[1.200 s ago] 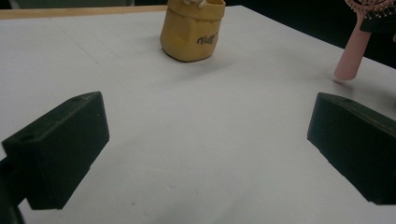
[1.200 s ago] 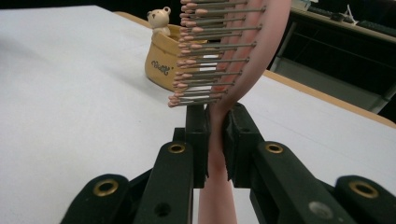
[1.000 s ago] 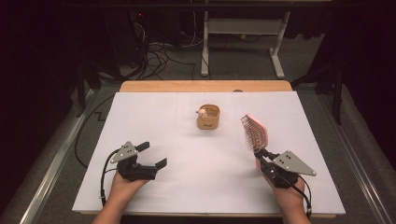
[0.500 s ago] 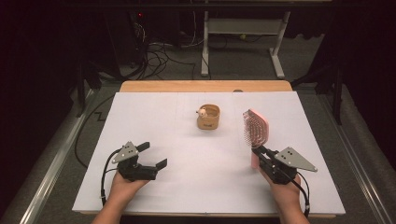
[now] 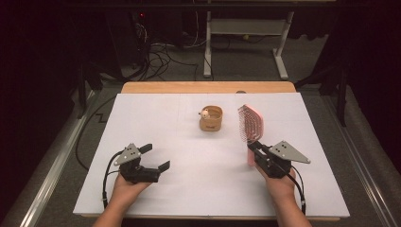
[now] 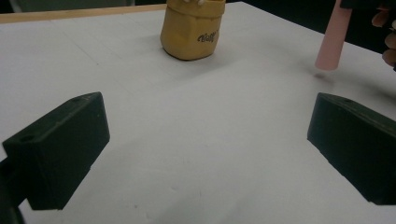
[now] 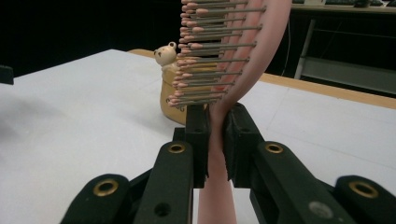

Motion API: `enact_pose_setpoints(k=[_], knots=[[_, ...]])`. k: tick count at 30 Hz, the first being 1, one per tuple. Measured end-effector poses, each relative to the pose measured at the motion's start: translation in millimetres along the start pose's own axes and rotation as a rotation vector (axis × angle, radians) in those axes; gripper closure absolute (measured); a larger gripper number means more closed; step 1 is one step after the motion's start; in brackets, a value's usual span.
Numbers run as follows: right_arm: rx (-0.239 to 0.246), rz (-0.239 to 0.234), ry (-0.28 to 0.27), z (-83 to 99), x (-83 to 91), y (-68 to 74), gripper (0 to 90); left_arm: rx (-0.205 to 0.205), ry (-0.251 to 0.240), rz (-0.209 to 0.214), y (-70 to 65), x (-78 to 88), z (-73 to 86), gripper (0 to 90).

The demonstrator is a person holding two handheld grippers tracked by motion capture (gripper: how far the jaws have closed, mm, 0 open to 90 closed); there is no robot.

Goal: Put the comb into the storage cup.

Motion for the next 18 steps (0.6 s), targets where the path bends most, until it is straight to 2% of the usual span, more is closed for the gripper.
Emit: enact_pose_setpoints(k=[6,8,18], knots=[[0.001,-0.002,-0.011,-9.9,-16.6,2.2,82.4,-0.017,-0.008,0.000,-0.4,0.6,-0.5,0.0],[0.002,-0.001,-0.017,-14.0,-22.2,2.9,82.4,-0.011,-0.015,0.001,0.1,1.1,-1.3,0.0],[0.011,0.003,-0.035,-36.8,-42.0,2.1,82.4,-0.031,0.002,0.015,-2.6,-0.8,0.3,0.0]])
Point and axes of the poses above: each handheld gripper's, and its own axes: x roughly backward along the jaws, z roughly out of its underside, y roughly to its left, the point moved 5 cm from there along -x, roughly forward along the jaws, and after that the axes turned 6 degrees about -y, right-handed, at the moved point
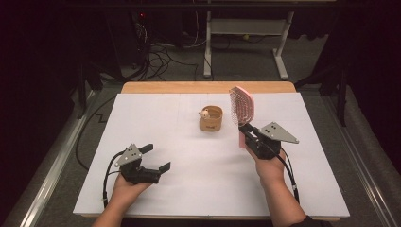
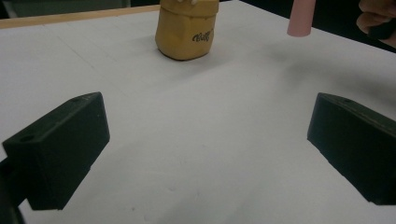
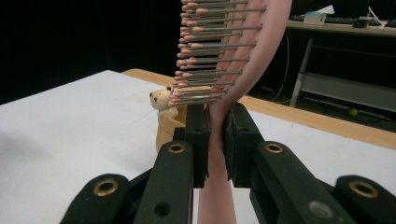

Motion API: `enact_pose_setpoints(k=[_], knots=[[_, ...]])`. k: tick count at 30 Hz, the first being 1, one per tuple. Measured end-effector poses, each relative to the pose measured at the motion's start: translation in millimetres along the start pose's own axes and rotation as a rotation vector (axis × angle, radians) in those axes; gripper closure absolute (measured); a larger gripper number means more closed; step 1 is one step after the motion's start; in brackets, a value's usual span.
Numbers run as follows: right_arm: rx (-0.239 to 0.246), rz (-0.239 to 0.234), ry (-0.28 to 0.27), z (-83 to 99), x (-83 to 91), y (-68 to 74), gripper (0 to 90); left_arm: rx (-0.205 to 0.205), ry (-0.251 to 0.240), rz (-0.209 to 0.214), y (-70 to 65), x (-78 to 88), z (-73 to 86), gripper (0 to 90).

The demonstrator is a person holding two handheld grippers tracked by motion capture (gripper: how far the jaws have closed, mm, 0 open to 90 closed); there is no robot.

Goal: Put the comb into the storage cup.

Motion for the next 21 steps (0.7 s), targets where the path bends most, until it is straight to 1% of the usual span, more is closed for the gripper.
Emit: enact_pose_setpoints(k=[7,11,17,18,21], knots=[[0.007,0.009,-0.019,-13.8,-10.3,-0.3,82.4,-0.004,-0.007,0.014,-2.0,-0.3,-1.3,0.0],[0.000,0.008,-0.032,-20.8,-16.6,1.0,82.4,-0.010,-0.006,0.016,-2.5,-0.3,-1.3,0.0],[0.001,0.008,-0.049,-30.9,-25.6,2.7,82.4,-0.004,-0.008,0.020,-2.3,-0.4,-1.3,0.0],[-0.006,0.008,-0.047,-32.2,-26.9,2.7,82.4,-0.001,-0.011,0.020,-2.2,-0.3,-1.5,0.0],[-0.002,0.012,-0.050,-36.8,-31.1,1.1,82.4,-0.002,-0.003,0.017,-2.0,-1.4,-0.5,0.0]])
Point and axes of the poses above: each handheld gripper's, and its own axes: x roughly backward along the jaws, z roughly out of its underside, y roughly to its left, the point moved 5 cm from there along -x, roughly forward along the jaws, and after that the axes turned 6 degrees about -y, right-handed, at the moved point
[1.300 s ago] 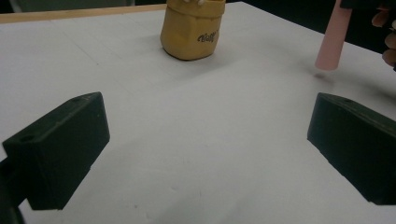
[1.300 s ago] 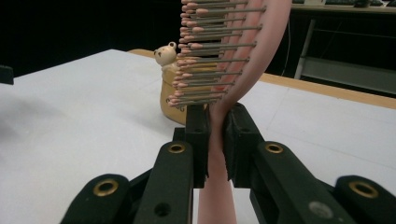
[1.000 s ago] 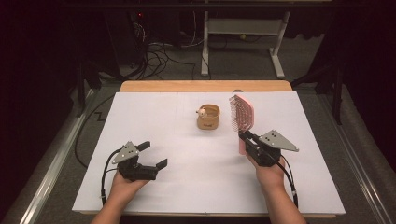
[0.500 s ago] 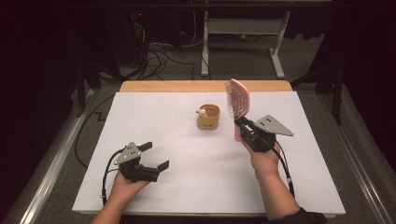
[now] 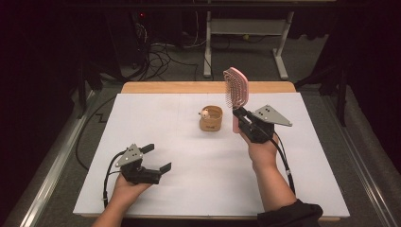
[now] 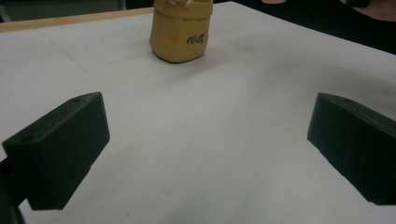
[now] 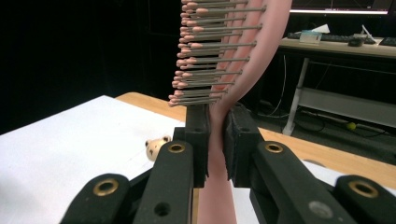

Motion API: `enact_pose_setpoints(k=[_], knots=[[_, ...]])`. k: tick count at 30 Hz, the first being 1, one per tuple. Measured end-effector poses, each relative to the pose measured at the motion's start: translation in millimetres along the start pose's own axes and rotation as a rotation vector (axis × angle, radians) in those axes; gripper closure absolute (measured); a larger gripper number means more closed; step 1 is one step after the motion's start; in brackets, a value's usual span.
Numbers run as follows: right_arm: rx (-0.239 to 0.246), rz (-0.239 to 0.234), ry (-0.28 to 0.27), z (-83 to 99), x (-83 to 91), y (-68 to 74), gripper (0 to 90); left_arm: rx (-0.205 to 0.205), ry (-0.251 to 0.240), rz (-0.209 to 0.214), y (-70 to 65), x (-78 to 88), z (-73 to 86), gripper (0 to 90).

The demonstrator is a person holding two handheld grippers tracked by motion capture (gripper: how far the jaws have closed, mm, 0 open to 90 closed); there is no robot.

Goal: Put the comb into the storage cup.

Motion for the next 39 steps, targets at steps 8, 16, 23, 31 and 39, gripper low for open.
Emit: enact_pose_setpoints(k=[8,16,23,31,39], knots=[[0.000,0.009,-0.011,-12.4,-11.7,-3.1,82.4,0.004,-0.009,0.008,-0.1,0.6,-0.9,0.0],[0.003,0.011,-0.013,-18.6,-25.7,-2.3,82.4,-0.001,-0.013,0.015,-1.0,0.9,-1.2,0.0],[0.000,0.001,-0.012,-22.6,-40.2,2.3,82.4,-0.001,-0.015,0.019,-1.7,0.6,-1.3,0.0],[0.003,-0.010,-0.018,-29.1,-52.9,10.5,82.4,0.000,-0.010,0.018,-0.7,1.6,-0.9,0.0],[0.003,-0.020,-0.014,-28.0,-69.6,16.8,82.4,0.007,-0.021,0.016,-0.5,1.7,-2.0,0.0]])
Point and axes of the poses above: each handheld gripper's, and its own axes: x roughly backward along the jaws, z roughly out of its underside, y roughly to its left, the point moved 5 cm from there along -x, roughly forward along the jaws, and after that the axes turned 6 degrees about -y, right-handed, at the moved point
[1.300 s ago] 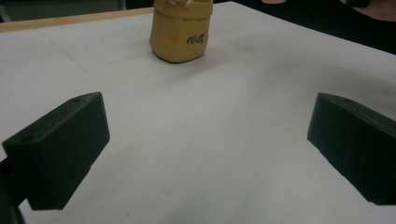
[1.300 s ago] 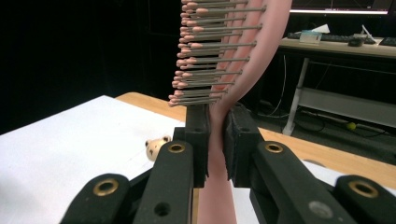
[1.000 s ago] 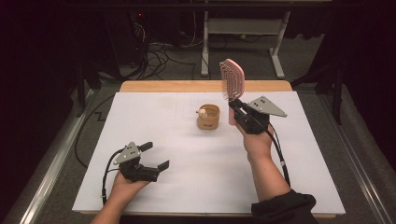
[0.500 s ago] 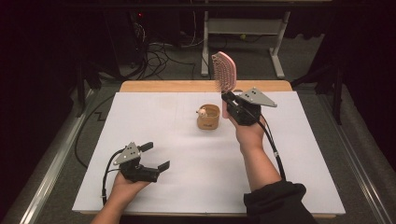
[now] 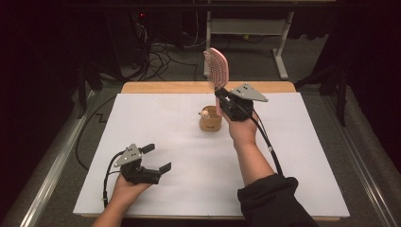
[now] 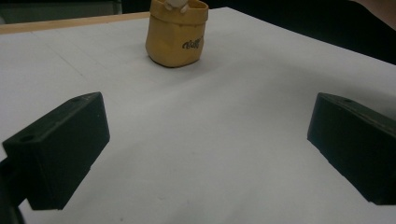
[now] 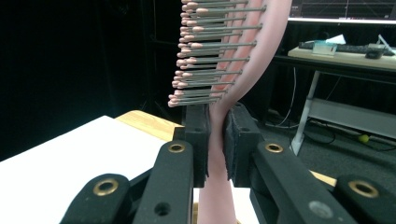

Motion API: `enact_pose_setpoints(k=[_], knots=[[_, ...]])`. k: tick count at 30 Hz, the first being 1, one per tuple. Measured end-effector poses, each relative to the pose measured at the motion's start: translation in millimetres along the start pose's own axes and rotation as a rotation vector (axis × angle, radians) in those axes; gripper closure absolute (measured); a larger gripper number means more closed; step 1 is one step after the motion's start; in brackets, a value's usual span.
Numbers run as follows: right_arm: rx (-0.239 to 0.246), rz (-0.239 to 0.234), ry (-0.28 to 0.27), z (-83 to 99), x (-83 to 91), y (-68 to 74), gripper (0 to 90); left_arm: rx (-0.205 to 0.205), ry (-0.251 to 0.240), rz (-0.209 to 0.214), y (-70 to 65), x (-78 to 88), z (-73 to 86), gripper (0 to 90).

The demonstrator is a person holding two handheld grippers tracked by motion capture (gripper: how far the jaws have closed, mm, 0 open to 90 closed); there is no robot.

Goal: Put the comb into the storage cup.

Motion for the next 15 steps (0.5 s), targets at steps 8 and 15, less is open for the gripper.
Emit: enact_pose_setpoints(k=[8,15], knots=[[-0.013,0.002,0.021,10.8,-19.0,-1.0,82.4,0.011,-0.007,0.001,0.3,0.6,-0.5,0.0],[-0.028,0.012,0.036,17.1,-30.3,-4.7,82.4,0.009,-0.009,0.001,0.1,1.7,-1.2,0.0]])
Point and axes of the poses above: each handheld gripper's, and its own axes: x roughly backward along the jaws, z roughly out of its underside, y roughly to its left, the point moved 5 cm from there along -x, roughly forward along the jaws, and after that the axes turned 6 degrees about -y, right-handed, at the moved point
